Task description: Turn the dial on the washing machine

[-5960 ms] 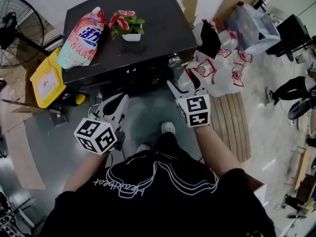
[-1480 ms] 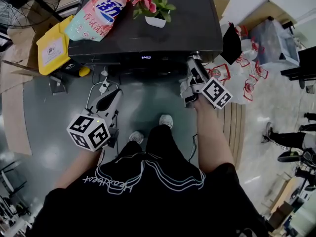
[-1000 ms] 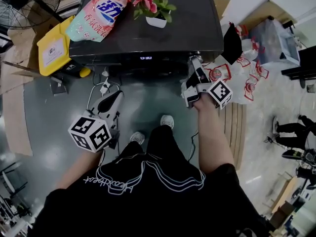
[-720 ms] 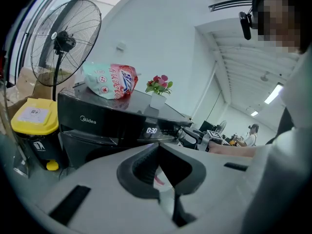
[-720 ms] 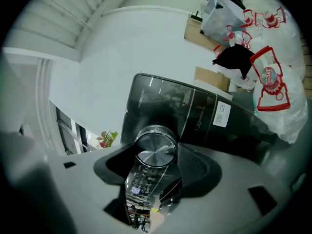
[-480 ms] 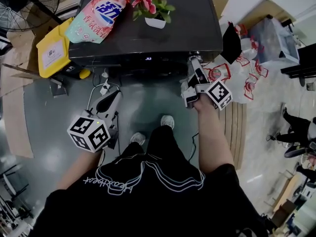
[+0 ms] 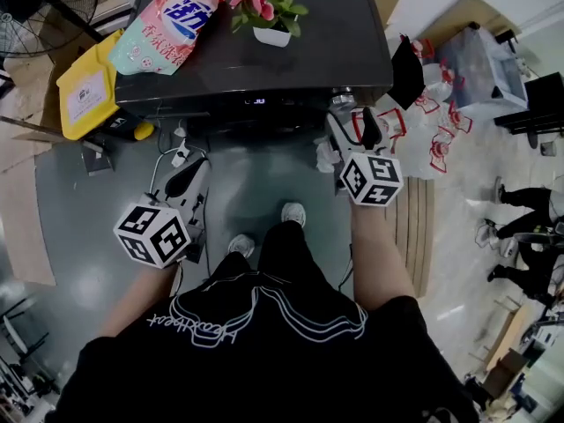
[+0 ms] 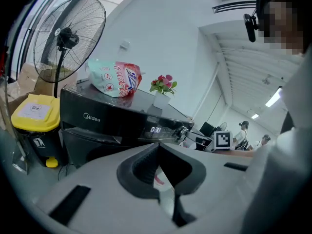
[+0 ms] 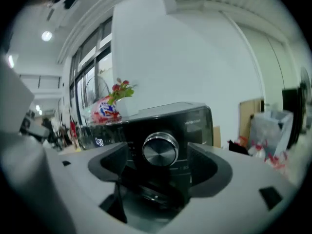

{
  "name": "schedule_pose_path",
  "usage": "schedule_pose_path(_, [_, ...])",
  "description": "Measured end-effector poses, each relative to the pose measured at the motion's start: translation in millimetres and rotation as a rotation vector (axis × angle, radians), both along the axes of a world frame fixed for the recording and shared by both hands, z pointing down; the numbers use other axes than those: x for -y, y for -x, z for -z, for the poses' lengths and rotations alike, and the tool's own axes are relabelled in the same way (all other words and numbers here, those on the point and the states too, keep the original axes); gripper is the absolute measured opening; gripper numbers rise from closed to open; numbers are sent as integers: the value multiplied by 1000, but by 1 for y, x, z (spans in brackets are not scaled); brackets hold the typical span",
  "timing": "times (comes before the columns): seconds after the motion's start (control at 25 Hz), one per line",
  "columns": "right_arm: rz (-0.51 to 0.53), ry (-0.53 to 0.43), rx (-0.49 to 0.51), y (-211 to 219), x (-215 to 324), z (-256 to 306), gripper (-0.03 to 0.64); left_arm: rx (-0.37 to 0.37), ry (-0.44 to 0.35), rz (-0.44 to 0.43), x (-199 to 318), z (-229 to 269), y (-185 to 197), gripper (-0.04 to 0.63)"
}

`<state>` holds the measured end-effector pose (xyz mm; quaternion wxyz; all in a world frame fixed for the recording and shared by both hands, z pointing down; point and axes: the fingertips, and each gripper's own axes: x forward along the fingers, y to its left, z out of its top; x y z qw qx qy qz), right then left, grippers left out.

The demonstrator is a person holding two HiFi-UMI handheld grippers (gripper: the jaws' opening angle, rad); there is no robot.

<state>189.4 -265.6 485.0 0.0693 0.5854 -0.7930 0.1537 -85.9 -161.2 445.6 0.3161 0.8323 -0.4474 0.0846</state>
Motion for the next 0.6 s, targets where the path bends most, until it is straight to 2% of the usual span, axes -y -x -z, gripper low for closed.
schedule_pose_path(0.16, [73, -70, -425, 13, -1, 3, 384, 3, 2, -4, 2, -2, 0, 5])
schedule_pose_path(0.28, [83, -100, -653, 16, 0, 0, 383, 1, 5, -5, 4, -5, 0, 5])
schedule_pose_path(0.4, [87, -116, -796, 17, 4, -5, 360, 4, 9, -9, 5, -8, -2, 5])
schedule_pose_path(0.6, [114, -162, -949, 22, 12, -14, 337, 14, 3, -19, 8, -9, -2, 5])
